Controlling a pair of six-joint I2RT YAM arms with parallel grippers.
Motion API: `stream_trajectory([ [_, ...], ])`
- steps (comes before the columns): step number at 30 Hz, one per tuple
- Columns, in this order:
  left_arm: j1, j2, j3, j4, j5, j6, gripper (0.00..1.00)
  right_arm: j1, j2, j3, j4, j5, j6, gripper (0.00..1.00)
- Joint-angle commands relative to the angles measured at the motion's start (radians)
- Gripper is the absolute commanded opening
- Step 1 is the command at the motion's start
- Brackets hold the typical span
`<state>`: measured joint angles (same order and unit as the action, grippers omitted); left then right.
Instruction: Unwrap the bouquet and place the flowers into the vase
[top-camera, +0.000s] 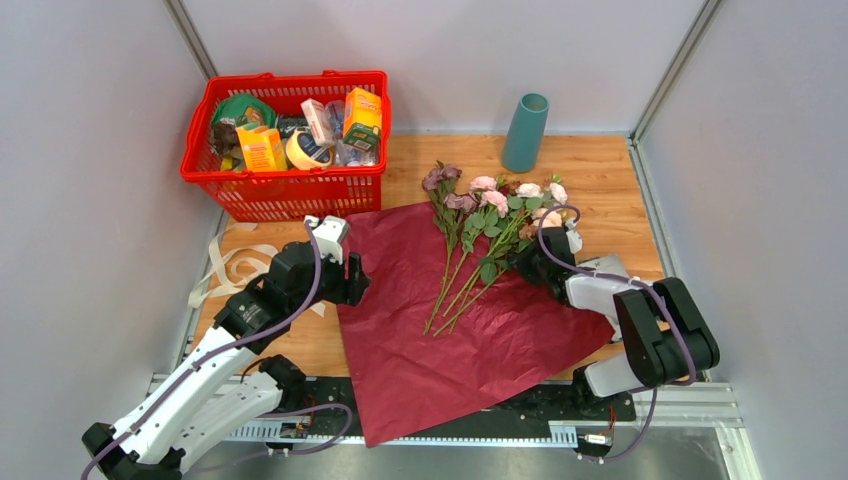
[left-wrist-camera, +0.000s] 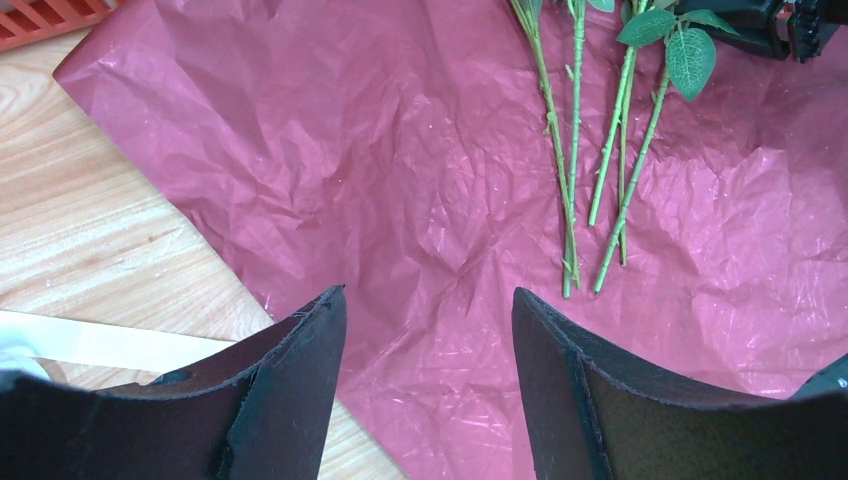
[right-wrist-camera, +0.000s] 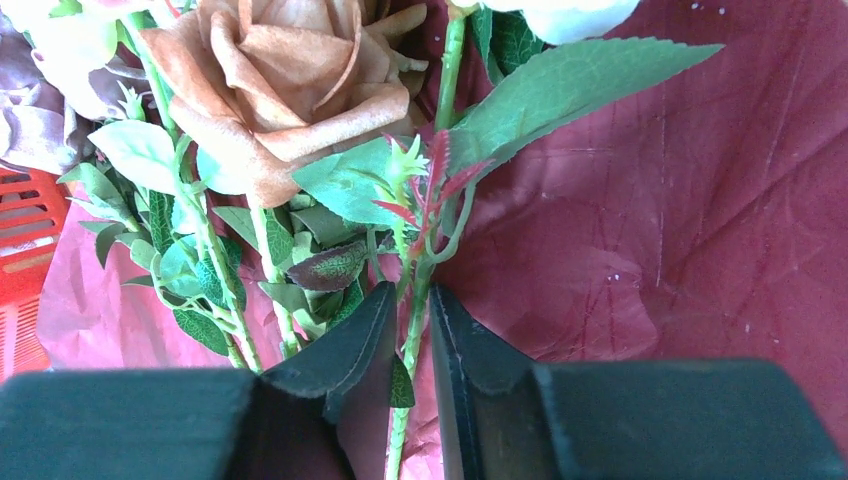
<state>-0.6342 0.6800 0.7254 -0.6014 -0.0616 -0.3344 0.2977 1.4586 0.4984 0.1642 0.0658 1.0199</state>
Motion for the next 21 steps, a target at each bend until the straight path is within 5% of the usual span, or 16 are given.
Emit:
stream_trajectory([
  [1,-0.001,-0.002,0.003,0.02,-0.012,0.011,0.7,-0.006,0.023,0.009,0.009,0.017,0.011,0.24],
  [12,-0.001,0.003,0.003,0.018,-0.018,0.006,0.7,-0.003,-0.032,-0.004,0.001,0.042,-0.01,0.05],
  [21,-0.001,0.01,0.005,0.015,-0.023,0.005,0.7,-0.003,-0.24,-0.032,-0.051,0.038,-0.001,0.02],
])
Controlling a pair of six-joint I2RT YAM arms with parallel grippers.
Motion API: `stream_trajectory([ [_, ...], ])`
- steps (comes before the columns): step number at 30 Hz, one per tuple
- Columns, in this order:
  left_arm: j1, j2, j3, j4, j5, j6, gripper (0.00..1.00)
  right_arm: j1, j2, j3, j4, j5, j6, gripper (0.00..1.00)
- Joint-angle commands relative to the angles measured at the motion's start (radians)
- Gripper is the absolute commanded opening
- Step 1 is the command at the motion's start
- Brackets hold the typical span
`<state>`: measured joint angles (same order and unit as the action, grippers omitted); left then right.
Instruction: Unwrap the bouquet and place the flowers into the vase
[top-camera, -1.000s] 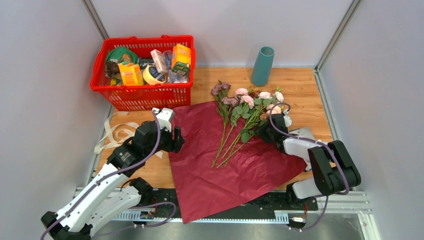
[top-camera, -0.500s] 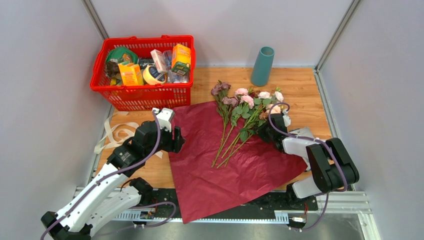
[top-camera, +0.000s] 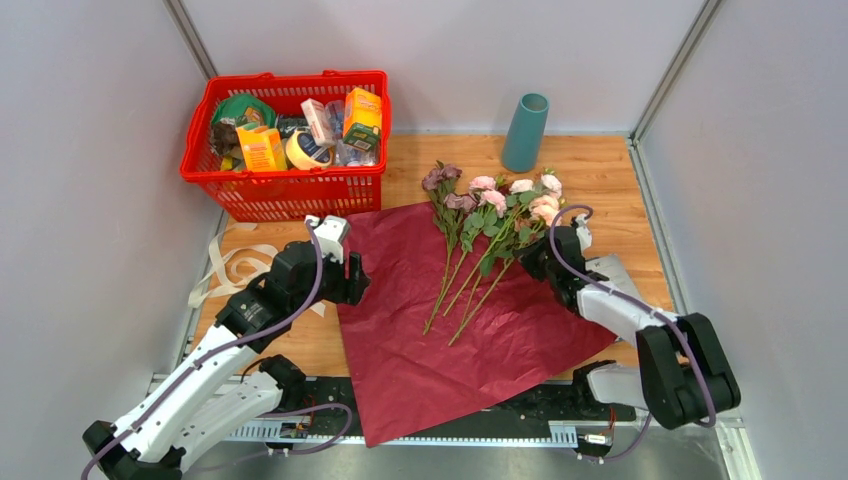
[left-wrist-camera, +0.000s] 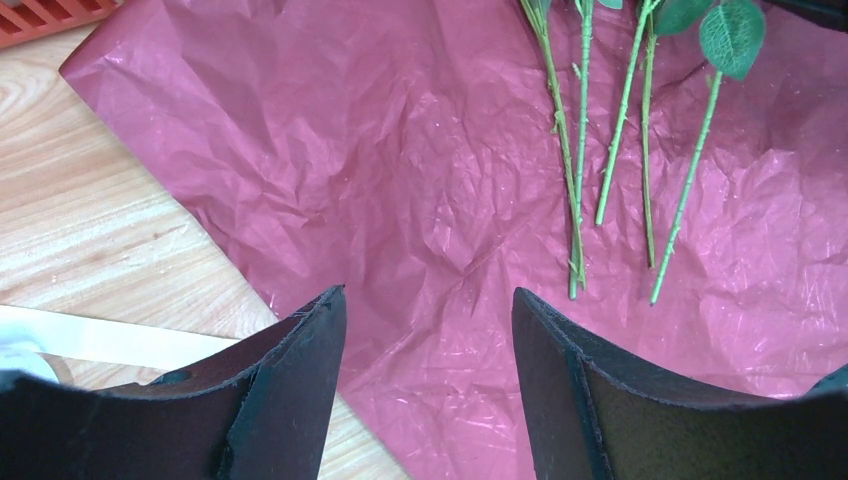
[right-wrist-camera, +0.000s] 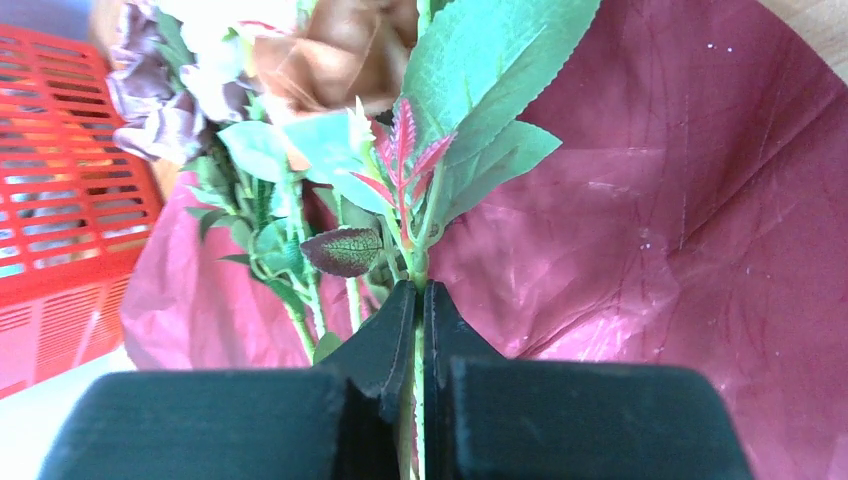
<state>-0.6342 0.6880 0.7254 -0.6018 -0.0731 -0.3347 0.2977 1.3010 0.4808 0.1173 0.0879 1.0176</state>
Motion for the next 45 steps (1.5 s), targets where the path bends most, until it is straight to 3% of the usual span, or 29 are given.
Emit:
stream_trajectory([
  [1,-0.001,0.004,0.005,0.016,-0.011,0.005,0.7,-0.003,-0.097,-0.019,-0.01,0.013,0.002,0.02],
  [14,-0.001,0.001,0.006,0.014,-0.008,0.008,0.7,-0.003,-0.367,-0.001,-0.163,0.082,-0.001,0.0],
  [26,-0.001,-0.007,0.006,0.016,-0.005,0.011,0.7,-0.002,-0.56,0.179,-0.206,0.191,-0.134,0.0],
  [30,-0.001,-0.005,0.005,0.017,-0.002,0.011,0.7,0.0,-0.54,0.251,-0.089,0.168,-0.253,0.0],
  [35,-0.001,-0.005,0.005,0.017,-0.001,0.013,0.7,0.0,-0.451,0.295,0.236,0.139,-0.486,0.0],
  [39,-0.001,-0.01,0.005,0.017,0.002,0.016,0.7,-0.002,-0.324,0.358,0.487,0.188,-0.71,0.0],
  [45,-0.001,-0.019,0.003,0.023,0.016,0.02,0.7,-0.008,-0.093,0.599,0.645,0.19,-1.011,0.0],
])
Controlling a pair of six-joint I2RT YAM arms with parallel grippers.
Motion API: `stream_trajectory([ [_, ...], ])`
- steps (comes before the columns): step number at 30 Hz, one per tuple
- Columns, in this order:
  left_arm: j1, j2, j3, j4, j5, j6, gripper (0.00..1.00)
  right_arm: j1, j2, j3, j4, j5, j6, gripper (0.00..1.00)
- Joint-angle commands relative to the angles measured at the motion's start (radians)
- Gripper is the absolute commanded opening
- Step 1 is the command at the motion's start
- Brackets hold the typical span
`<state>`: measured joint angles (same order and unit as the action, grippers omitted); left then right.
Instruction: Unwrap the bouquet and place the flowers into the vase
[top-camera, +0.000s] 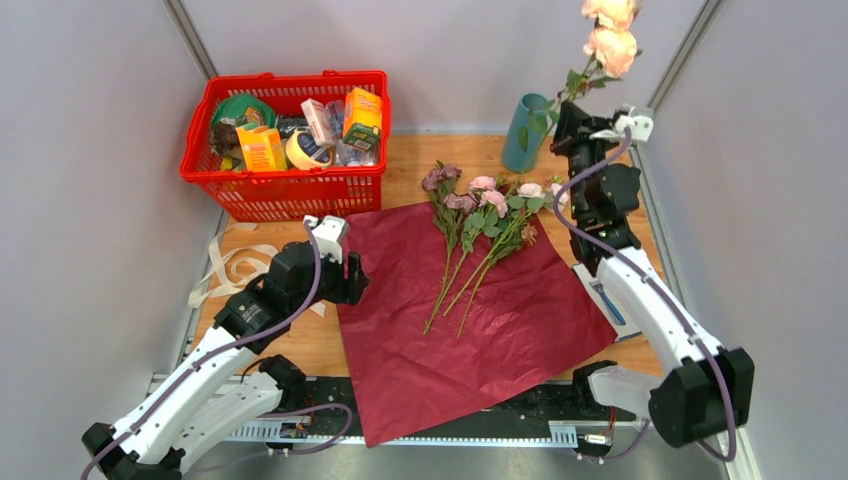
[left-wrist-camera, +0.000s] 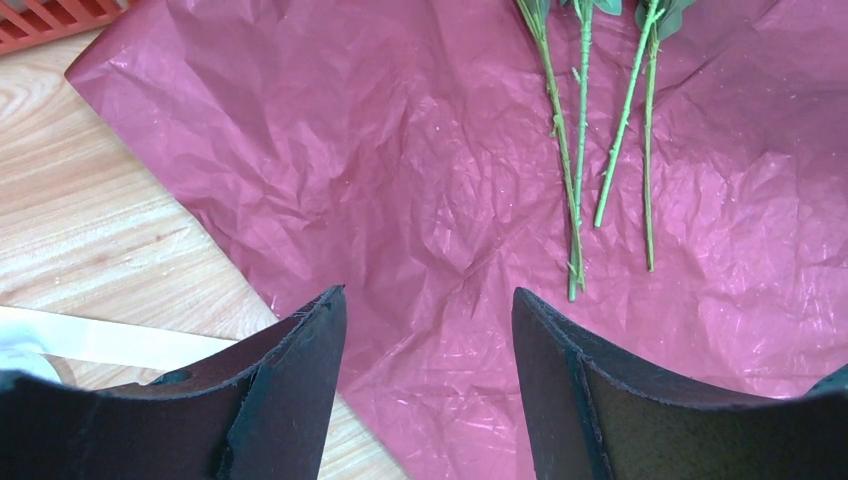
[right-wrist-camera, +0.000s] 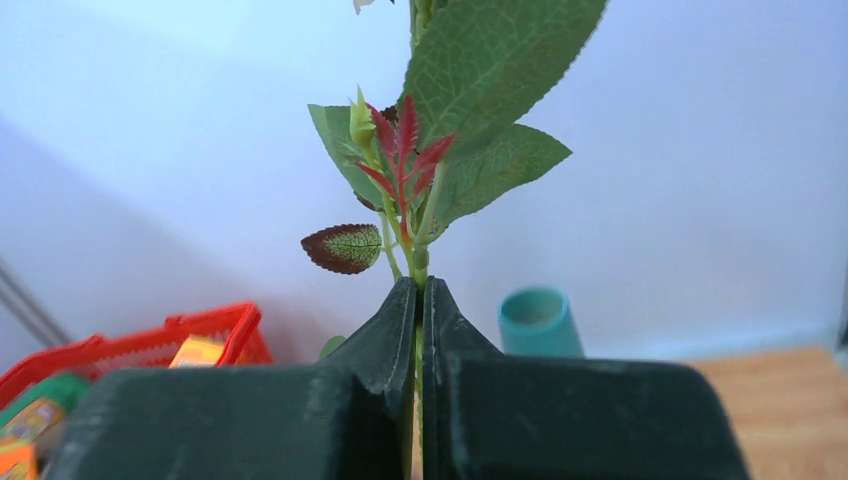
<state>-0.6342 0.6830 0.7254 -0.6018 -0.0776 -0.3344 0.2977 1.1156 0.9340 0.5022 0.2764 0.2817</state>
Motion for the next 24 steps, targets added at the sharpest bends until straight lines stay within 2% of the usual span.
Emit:
stream_trajectory([
  [1,-0.001,-0.013,0.005,0.027,0.025,0.023,0.7,-0.009,0.142,0.17,0.306,-0.017,-0.332,0.0],
  [3,-0.001,-0.013,0.003,0.028,0.027,0.023,0.7,-0.02,0.211,0.23,0.383,-0.039,-0.401,0.0],
  [9,-0.001,-0.02,0.0,0.028,0.021,0.023,0.72,-0.075,0.39,0.437,0.499,-0.057,-0.458,0.0],
  [17,-0.001,-0.01,0.003,0.024,0.001,0.02,0.75,-0.138,0.616,0.67,0.553,-0.157,-0.45,0.0],
  [24,-0.001,-0.003,0.005,0.017,-0.025,0.012,0.77,-0.167,0.786,0.762,0.549,-0.196,-0.345,0.0],
])
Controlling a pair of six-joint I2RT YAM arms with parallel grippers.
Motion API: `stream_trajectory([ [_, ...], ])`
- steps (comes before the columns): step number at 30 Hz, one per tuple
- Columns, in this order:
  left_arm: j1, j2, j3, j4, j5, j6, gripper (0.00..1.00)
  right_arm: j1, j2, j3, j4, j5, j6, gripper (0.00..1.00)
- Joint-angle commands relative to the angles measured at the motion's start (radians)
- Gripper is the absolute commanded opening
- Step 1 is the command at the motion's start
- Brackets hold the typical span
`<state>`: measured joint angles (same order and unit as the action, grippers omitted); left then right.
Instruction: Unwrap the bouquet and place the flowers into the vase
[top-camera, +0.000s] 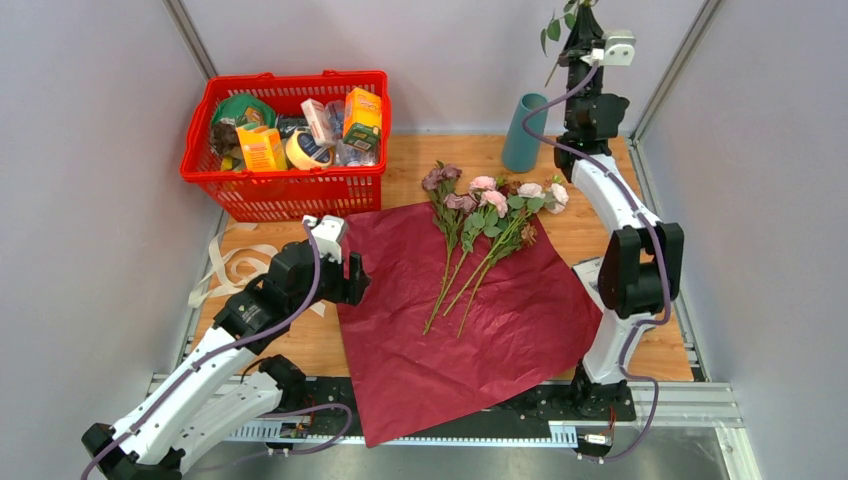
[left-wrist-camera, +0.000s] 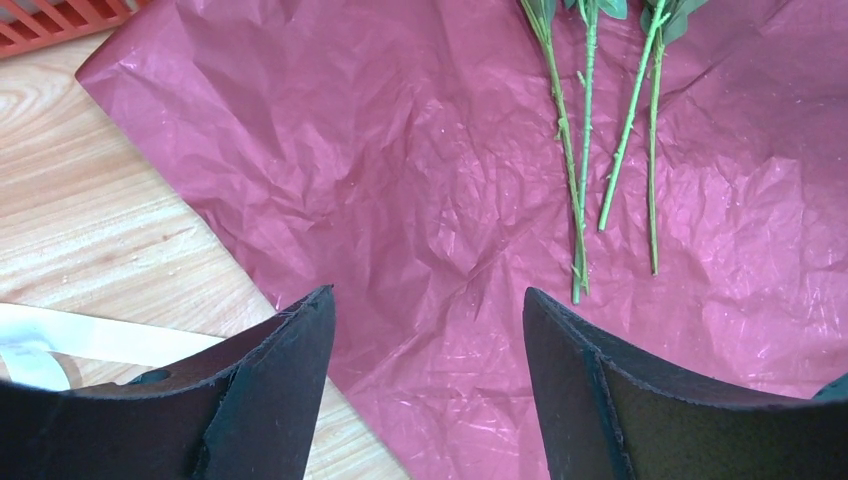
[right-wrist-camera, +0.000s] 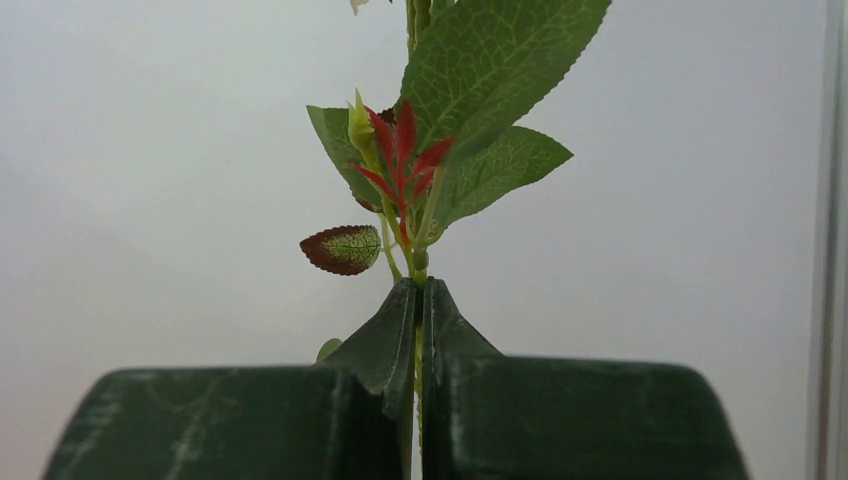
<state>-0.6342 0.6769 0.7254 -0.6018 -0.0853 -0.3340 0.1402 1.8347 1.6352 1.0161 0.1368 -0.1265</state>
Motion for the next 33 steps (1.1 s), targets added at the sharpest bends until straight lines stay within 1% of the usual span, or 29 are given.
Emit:
stream_trajectory([
  [1,-0.001,0.003,0.005,0.017,-0.019,0.012,0.77,-0.01,0.084,0.06,0.035,-0.066,0.073,0.0],
  [6,-0.001,0.012,0.006,0.014,-0.027,0.012,0.77,-0.01,0.118,-0.03,0.061,-0.052,0.093,0.0],
  [10,-0.001,0.016,0.006,0.011,-0.03,0.01,0.77,-0.013,0.162,-0.075,0.041,-0.02,0.105,0.0],
  [13,-0.001,0.015,0.006,0.013,-0.031,0.01,0.77,-0.017,0.167,-0.11,-0.01,-0.002,0.149,0.01],
  [19,-0.001,0.016,0.006,0.014,-0.028,0.01,0.77,-0.014,0.155,-0.144,-0.161,0.059,0.206,0.06],
  [23,-0.001,0.023,0.005,0.016,-0.022,0.009,0.77,-0.014,0.133,-0.114,-0.302,0.069,0.226,0.2],
  [25,-0.001,0.026,0.006,0.016,-0.021,0.01,0.77,-0.014,0.104,-0.11,-0.373,0.096,0.235,0.21],
  [27,-0.001,0.03,0.006,0.016,-0.019,0.012,0.77,-0.014,0.054,-0.141,-0.396,0.13,0.248,0.28],
  [28,-0.001,0.033,0.005,0.016,-0.014,0.01,0.77,-0.014,0.022,-0.161,-0.41,0.135,0.257,0.34],
  [30,-0.001,0.035,0.006,0.011,-0.013,0.01,0.77,-0.016,-0.034,-0.17,-0.492,0.135,0.274,0.44],
  [33,-0.001,0.032,0.006,0.011,-0.022,0.009,0.77,-0.014,-0.119,-0.192,-0.626,0.124,0.33,0.55],
])
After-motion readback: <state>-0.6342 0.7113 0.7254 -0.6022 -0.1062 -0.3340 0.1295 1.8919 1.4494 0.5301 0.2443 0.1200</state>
